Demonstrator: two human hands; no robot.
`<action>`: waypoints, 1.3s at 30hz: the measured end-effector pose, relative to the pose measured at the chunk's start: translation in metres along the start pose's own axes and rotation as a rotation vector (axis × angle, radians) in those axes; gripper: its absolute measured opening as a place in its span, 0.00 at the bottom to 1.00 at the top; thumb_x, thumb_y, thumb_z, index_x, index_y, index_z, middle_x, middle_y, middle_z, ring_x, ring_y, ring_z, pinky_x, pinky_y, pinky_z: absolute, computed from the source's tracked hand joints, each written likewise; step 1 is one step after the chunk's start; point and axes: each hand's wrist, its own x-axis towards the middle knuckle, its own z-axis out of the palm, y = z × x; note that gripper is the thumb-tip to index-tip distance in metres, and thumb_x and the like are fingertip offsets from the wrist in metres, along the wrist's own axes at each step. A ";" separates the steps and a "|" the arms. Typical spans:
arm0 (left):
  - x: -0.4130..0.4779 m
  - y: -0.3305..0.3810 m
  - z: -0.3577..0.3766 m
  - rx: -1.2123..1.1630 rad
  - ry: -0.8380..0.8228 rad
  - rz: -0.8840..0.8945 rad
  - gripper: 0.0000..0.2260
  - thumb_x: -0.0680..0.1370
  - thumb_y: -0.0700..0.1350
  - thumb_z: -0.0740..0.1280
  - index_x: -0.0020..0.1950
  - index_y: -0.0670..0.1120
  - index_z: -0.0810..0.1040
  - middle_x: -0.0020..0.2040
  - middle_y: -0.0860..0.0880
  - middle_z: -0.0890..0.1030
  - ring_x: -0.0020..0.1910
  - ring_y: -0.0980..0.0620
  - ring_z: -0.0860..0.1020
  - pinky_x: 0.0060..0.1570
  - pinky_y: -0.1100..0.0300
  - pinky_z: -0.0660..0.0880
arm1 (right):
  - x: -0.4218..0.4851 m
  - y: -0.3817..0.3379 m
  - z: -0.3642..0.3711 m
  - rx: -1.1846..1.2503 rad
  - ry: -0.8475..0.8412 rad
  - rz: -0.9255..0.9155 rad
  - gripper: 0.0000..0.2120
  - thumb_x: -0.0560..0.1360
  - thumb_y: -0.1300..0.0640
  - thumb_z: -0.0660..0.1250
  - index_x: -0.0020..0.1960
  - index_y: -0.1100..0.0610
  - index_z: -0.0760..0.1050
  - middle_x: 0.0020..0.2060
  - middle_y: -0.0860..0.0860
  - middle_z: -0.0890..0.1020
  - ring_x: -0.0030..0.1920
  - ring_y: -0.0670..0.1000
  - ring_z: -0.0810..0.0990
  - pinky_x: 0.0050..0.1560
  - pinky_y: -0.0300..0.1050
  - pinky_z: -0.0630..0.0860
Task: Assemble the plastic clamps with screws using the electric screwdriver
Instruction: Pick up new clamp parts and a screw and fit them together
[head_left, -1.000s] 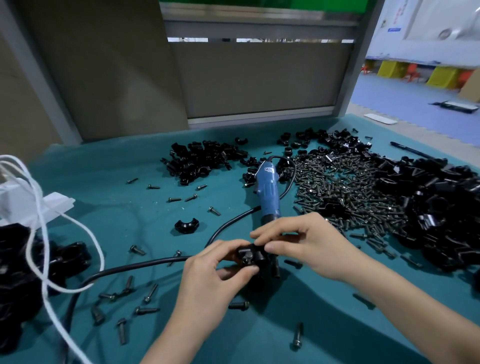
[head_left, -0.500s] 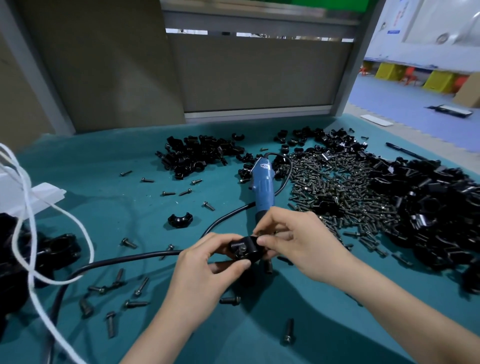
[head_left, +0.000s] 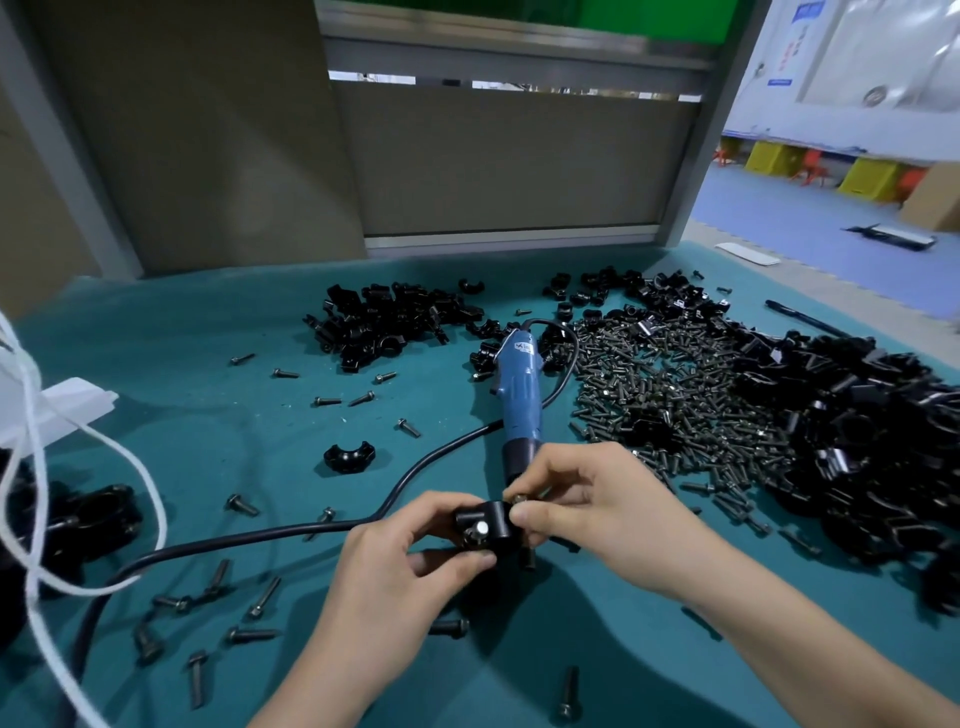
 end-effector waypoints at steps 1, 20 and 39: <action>0.000 0.000 0.000 -0.007 -0.001 0.004 0.20 0.68 0.32 0.76 0.47 0.57 0.83 0.44 0.53 0.85 0.45 0.56 0.83 0.44 0.66 0.79 | 0.000 -0.001 0.001 -0.007 0.001 0.006 0.06 0.71 0.65 0.74 0.39 0.60 0.77 0.38 0.57 0.84 0.36 0.56 0.84 0.42 0.44 0.80; -0.003 -0.004 0.002 0.050 0.201 0.038 0.21 0.68 0.32 0.76 0.48 0.58 0.82 0.42 0.57 0.84 0.43 0.61 0.82 0.42 0.71 0.77 | 0.025 -0.017 0.011 0.282 -0.151 0.211 0.09 0.77 0.59 0.67 0.42 0.65 0.76 0.40 0.61 0.81 0.37 0.52 0.83 0.43 0.45 0.83; 0.005 -0.011 -0.003 -0.112 0.083 -0.068 0.20 0.70 0.32 0.74 0.54 0.54 0.82 0.50 0.56 0.85 0.53 0.58 0.81 0.49 0.71 0.75 | 0.030 -0.015 0.011 0.250 -0.211 0.163 0.09 0.80 0.61 0.63 0.44 0.64 0.76 0.37 0.55 0.80 0.37 0.46 0.82 0.40 0.39 0.81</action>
